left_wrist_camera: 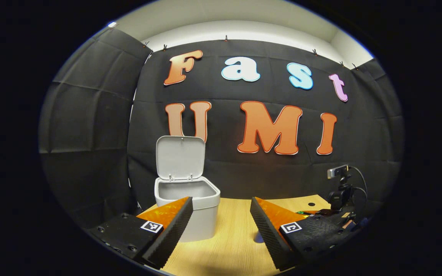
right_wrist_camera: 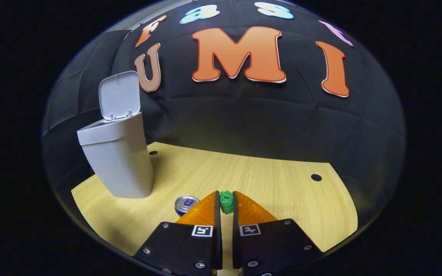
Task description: Press the lid of the desktop garbage bin to open it, pick up the crumpled paper on the desktop and throw it into the bin, then pick up the pop can on the desktop and drop it into the bin, and finally close the garbage bin lid.
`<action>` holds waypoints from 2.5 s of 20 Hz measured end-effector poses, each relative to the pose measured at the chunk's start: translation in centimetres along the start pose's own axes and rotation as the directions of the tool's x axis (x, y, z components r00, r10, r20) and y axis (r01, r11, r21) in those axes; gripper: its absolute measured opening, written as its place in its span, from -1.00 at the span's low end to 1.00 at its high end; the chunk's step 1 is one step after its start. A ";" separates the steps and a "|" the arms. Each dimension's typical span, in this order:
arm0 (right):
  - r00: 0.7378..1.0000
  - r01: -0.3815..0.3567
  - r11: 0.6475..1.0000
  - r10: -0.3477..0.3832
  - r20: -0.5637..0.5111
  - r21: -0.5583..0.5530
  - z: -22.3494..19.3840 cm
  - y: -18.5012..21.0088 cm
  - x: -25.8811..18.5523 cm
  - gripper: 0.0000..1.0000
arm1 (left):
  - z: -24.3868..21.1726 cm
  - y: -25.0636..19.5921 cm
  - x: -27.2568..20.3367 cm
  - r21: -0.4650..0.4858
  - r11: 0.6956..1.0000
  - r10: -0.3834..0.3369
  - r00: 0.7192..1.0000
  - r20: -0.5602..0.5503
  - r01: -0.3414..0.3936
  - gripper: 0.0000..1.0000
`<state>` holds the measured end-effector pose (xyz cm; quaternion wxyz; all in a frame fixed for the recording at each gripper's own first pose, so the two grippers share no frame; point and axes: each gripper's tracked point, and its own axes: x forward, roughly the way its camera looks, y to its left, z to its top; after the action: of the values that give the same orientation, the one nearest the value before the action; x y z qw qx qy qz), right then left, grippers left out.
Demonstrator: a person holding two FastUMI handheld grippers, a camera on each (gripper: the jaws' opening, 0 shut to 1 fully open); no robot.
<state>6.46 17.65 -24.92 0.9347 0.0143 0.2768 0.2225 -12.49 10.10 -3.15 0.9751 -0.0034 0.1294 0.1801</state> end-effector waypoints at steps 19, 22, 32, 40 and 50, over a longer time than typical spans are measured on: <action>0.906 -0.340 0.939 0.344 0.245 -0.061 17.2 19.9 -0.6 -0.79 | 0.5 7.3 -1.0 -0.018 0.992 0.124 0.991 0.048 -0.123 0.91; 0.888 -0.372 0.924 0.382 0.254 -0.091 18.3 22.8 0.7 -0.79 | 0.4 8.8 -1.7 -0.020 0.987 0.158 0.986 0.049 -0.157 0.91; 0.871 -0.414 0.900 0.436 0.226 -0.137 19.5 30.7 5.9 -0.80 | -0.4 13.7 -3.8 -0.039 0.963 0.268 0.963 0.038 -0.266 0.90; 0.890 -0.397 0.903 0.423 0.171 -0.166 17.9 34.2 9.7 -0.80 | -1.5 17.3 -5.7 -0.061 0.935 0.350 0.937 0.018 -0.348 0.89; 0.915 -0.353 0.923 0.375 0.148 -0.155 16.7 34.3 12.5 -0.56 | -2.1 19.5 -6.8 -0.074 0.913 0.403 0.915 0.009 -0.401 0.89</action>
<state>10.53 55.40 -12.06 0.8964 0.0266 0.1717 0.4077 -26.04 25.86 -2.65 0.9180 -0.0088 0.1092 0.3812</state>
